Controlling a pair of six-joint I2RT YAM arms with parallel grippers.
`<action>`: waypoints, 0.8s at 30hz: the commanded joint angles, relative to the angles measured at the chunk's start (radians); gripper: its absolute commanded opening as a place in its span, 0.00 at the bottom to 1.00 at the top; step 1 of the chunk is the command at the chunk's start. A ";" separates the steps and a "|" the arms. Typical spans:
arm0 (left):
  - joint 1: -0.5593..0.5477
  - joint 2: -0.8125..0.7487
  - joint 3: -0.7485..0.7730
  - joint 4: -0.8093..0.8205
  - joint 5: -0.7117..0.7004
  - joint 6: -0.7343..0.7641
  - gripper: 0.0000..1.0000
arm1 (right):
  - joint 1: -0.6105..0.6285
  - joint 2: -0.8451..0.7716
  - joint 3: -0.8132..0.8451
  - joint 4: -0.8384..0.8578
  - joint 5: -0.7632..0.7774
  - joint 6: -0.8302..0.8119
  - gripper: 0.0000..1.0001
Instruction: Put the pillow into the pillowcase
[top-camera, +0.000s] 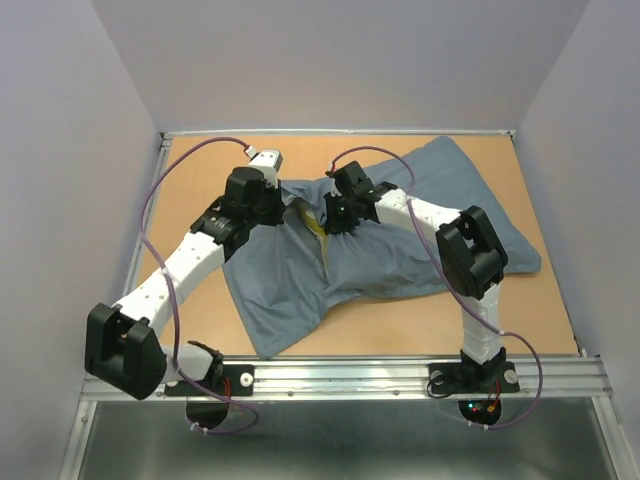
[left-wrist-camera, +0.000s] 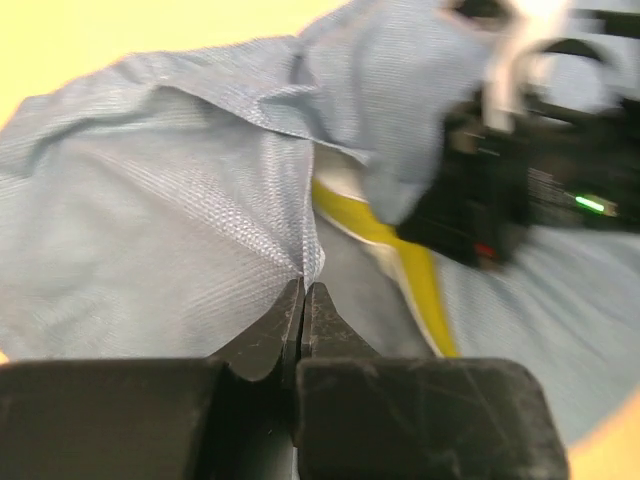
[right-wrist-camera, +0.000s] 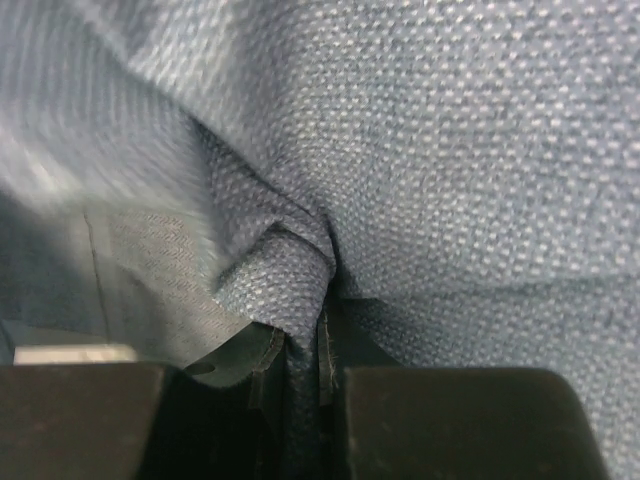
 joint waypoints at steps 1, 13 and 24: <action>0.010 -0.070 0.051 -0.024 0.251 0.006 0.00 | -0.006 0.056 -0.011 0.039 0.028 0.011 0.01; 0.005 -0.007 0.116 0.097 0.552 -0.143 0.00 | -0.051 0.051 0.170 0.065 0.281 0.060 0.01; 0.007 -0.154 0.014 0.008 0.639 -0.149 0.00 | -0.097 -0.024 0.171 0.091 0.425 0.270 0.01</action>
